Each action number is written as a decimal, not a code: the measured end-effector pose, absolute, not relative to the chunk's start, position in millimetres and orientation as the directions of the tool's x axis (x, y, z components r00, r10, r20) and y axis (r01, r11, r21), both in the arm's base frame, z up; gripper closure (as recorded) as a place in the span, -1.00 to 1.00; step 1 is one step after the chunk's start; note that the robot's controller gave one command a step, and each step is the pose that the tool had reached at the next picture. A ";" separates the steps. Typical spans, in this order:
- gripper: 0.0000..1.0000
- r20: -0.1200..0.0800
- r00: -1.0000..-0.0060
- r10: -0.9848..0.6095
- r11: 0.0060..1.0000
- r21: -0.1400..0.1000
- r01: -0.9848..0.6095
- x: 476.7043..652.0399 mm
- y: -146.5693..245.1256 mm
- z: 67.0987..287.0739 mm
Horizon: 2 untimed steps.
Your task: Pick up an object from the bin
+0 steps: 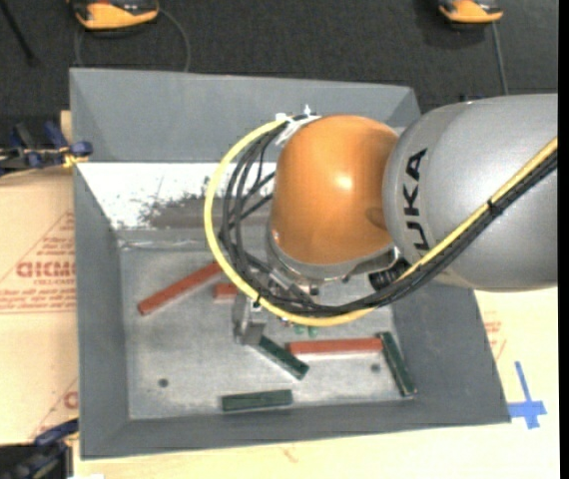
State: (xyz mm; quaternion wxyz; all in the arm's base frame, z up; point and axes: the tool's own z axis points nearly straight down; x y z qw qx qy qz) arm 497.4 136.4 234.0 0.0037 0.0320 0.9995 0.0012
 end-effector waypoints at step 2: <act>-1.00 0.005 -0.999 0.042 0.999 -0.004 0.042 490.8 13.0 81.1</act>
Offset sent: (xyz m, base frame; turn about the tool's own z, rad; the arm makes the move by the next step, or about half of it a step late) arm 0.0000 0.0000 0.0000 0.0000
